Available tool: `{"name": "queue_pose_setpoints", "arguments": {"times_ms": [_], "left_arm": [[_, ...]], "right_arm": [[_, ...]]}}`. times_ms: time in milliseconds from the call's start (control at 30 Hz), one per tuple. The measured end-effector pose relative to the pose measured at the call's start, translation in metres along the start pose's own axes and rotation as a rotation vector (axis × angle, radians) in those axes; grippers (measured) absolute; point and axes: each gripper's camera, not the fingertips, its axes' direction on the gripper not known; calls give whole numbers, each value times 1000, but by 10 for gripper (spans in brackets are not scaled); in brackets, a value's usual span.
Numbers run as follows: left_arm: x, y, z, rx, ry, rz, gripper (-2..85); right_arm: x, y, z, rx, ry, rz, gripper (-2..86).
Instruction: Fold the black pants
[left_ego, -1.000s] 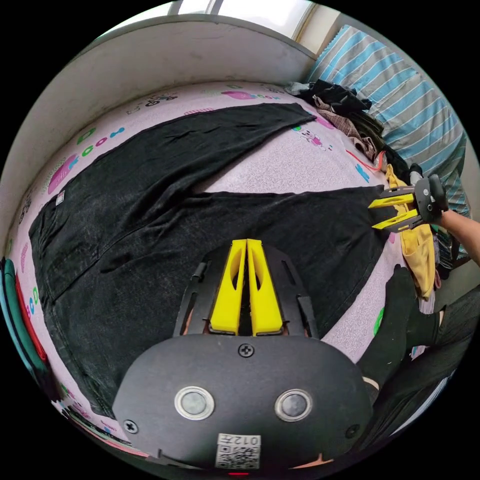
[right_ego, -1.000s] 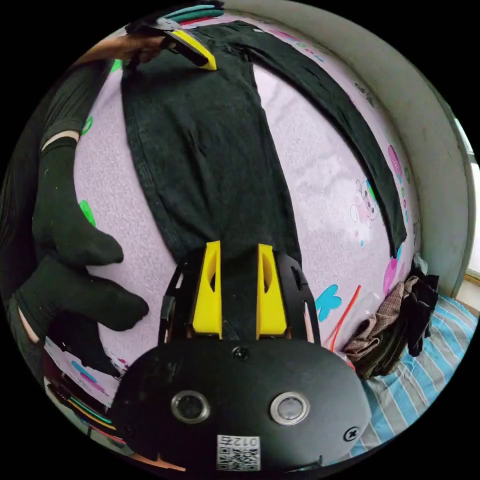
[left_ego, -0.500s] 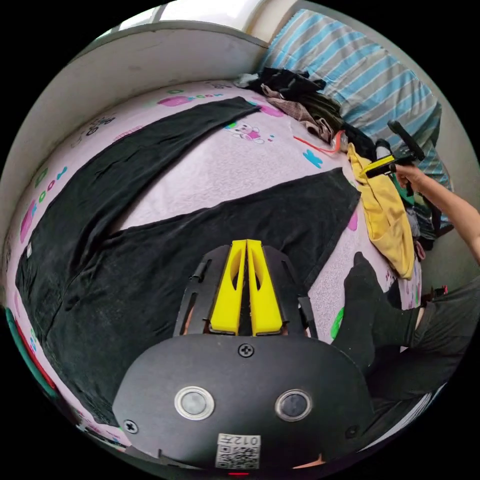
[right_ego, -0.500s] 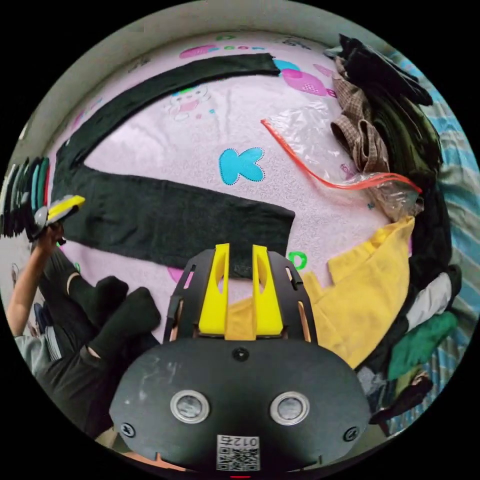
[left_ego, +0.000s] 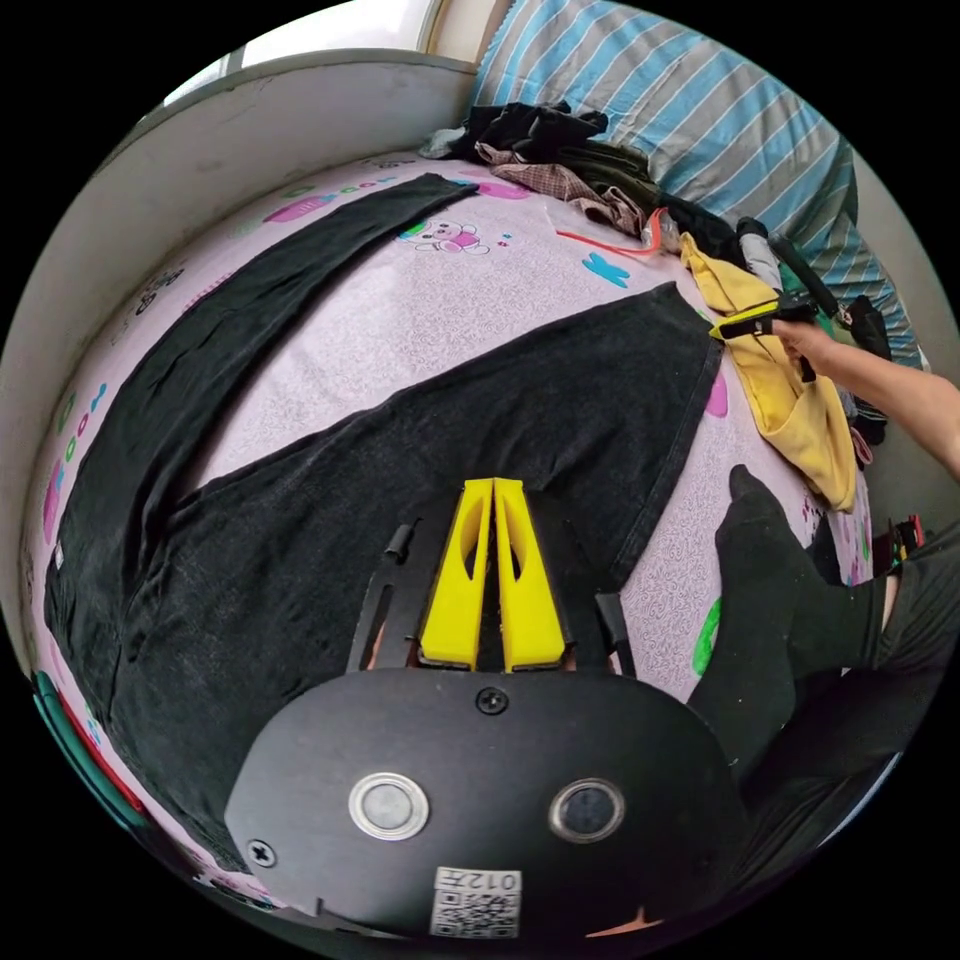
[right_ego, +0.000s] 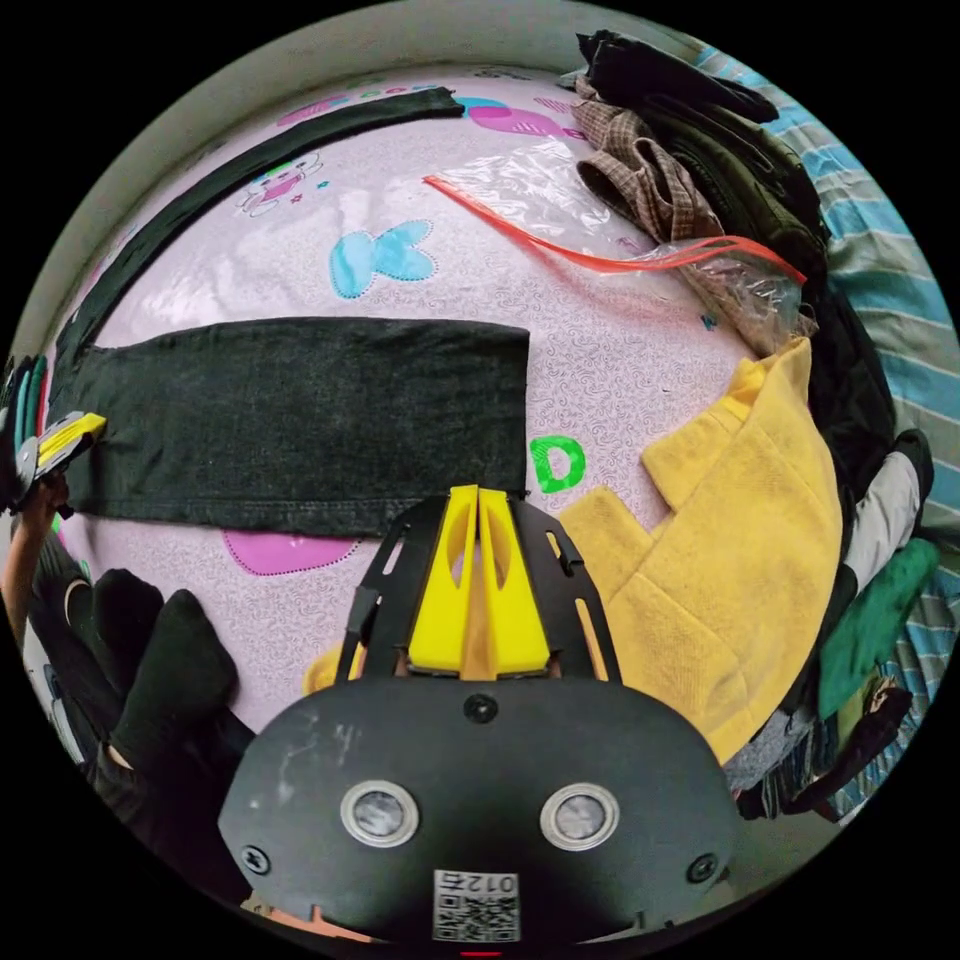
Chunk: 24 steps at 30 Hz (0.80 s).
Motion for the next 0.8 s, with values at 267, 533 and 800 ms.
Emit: {"name": "queue_pose_setpoints", "arguments": {"times_ms": [267, 533, 800], "left_arm": [[-12, 20, -19, 44, 82, -123, 7], [31, 43, -28, 77, 79, 36, 5], [47, 41, -19, -5, 53, 78, 5]], "right_arm": [[-73, -5, -60, 210, -60, -122, -9], [-250, -40, -73, 189, -332, -549, -10], [-329, -44, -43, 72, -207, -713, -10]]}}
